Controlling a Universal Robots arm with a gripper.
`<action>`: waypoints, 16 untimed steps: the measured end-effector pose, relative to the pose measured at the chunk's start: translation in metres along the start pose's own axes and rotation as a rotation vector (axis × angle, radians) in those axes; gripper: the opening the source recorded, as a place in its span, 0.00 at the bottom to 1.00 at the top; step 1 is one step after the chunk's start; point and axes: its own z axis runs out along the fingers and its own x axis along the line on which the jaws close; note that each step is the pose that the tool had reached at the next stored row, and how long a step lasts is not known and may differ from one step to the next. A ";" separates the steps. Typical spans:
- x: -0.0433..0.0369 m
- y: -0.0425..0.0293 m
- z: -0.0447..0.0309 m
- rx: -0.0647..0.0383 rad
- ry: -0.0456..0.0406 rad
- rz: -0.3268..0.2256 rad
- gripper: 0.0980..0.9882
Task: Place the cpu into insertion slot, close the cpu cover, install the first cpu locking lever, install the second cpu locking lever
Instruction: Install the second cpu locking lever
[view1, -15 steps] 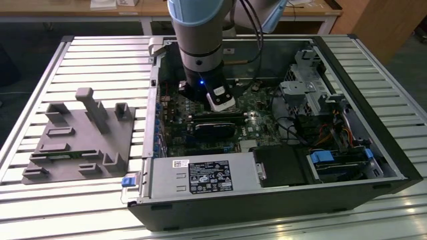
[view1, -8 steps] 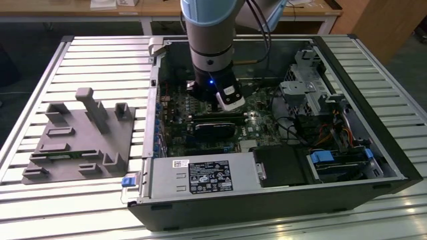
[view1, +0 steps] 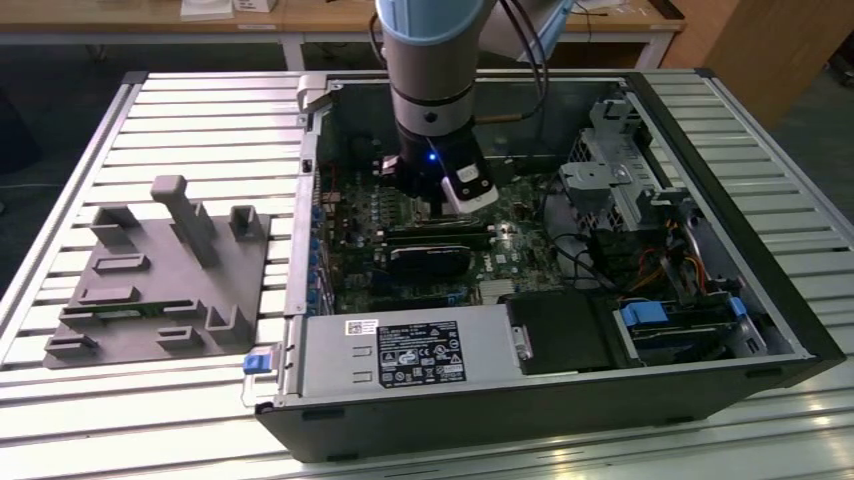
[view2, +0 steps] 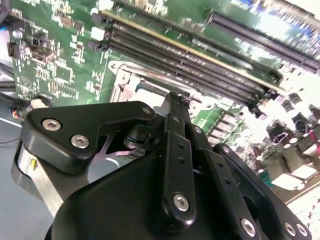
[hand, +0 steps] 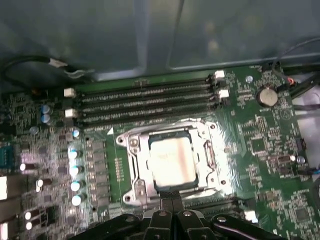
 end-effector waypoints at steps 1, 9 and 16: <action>0.0002 0.0025 0.0005 0.001 -0.0002 0.000 0.01; -0.0007 0.0163 0.0033 0.021 -0.0033 -0.002 0.01; -0.0018 0.0215 0.0047 0.033 -0.0050 -0.003 0.01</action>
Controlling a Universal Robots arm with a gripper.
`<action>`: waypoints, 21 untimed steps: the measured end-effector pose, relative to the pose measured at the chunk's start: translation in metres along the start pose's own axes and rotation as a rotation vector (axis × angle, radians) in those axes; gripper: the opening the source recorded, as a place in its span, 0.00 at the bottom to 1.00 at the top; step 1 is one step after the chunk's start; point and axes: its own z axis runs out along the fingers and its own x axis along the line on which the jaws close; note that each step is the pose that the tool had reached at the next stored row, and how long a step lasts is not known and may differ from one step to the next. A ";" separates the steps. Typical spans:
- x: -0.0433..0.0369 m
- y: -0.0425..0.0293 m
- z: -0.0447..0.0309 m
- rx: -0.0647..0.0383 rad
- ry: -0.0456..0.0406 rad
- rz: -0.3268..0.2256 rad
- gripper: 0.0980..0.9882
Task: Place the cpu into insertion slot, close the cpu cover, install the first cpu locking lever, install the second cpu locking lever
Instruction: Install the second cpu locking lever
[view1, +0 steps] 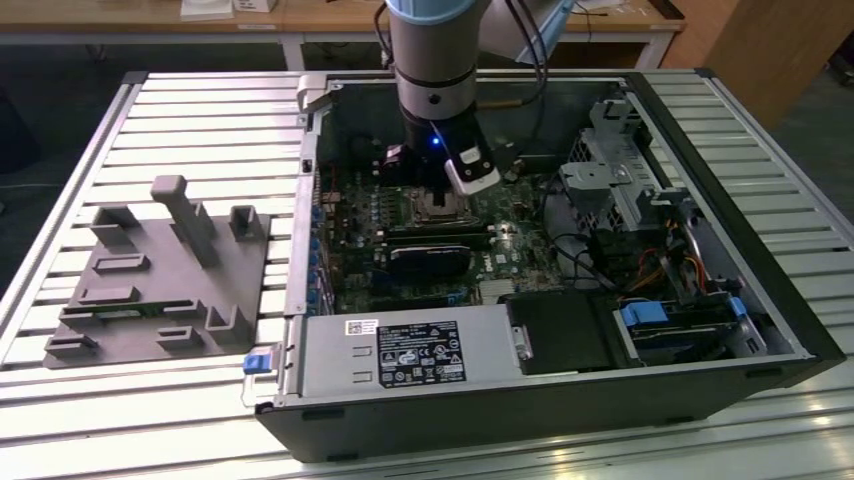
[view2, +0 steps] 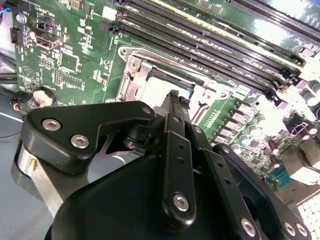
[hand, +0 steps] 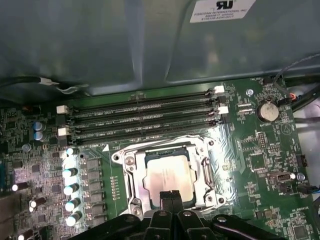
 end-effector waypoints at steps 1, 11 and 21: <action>0.0000 0.0010 0.0002 0.000 0.0001 0.000 0.01; -0.0049 0.0052 0.0038 0.004 0.0012 0.000 0.01; -0.0054 0.0102 0.0079 0.013 0.0135 0.001 0.01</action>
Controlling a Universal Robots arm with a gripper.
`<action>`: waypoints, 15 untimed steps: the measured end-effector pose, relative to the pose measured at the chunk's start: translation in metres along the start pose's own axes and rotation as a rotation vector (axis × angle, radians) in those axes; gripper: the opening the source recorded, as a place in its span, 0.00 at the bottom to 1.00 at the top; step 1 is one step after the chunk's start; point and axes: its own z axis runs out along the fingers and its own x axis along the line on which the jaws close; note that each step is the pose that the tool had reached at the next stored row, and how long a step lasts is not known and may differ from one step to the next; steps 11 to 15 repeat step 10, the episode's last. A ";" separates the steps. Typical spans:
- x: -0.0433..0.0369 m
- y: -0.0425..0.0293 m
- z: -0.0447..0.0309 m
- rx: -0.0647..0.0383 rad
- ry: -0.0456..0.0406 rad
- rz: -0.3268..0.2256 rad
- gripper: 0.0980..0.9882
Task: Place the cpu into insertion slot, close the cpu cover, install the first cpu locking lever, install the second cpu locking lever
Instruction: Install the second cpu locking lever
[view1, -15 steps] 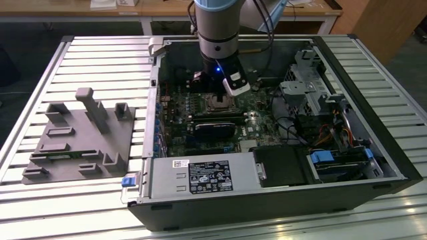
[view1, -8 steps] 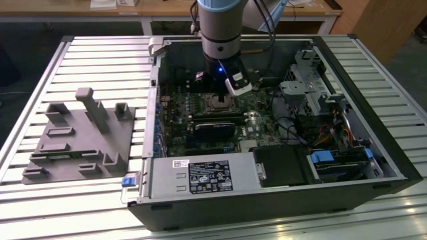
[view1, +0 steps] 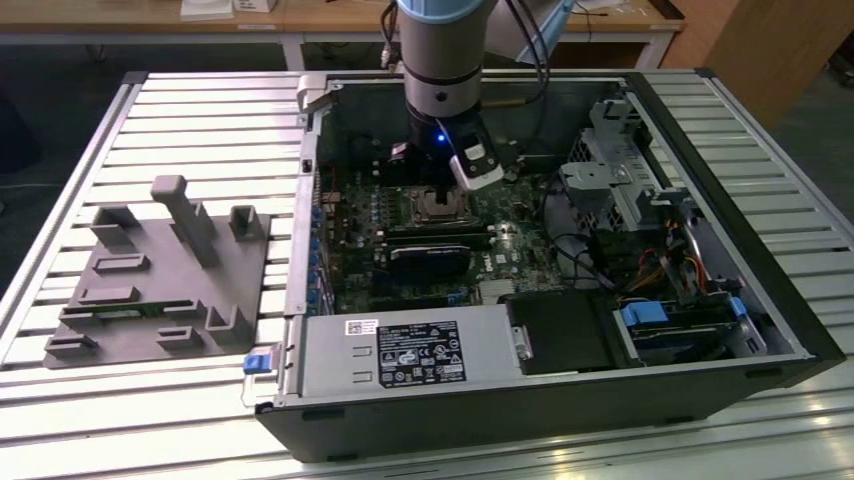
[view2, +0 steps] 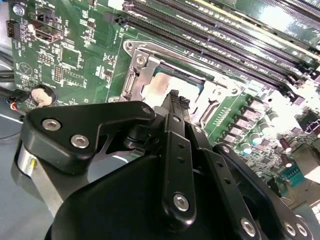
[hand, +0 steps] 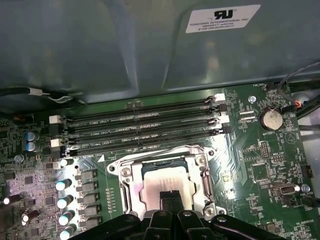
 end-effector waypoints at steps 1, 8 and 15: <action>-0.0018 0.0004 0.0002 0.000 0.0005 0.000 0.01; -0.0056 0.0010 0.0007 0.000 0.0013 0.000 0.01; -0.0057 0.0010 0.0007 0.000 0.0013 0.000 0.01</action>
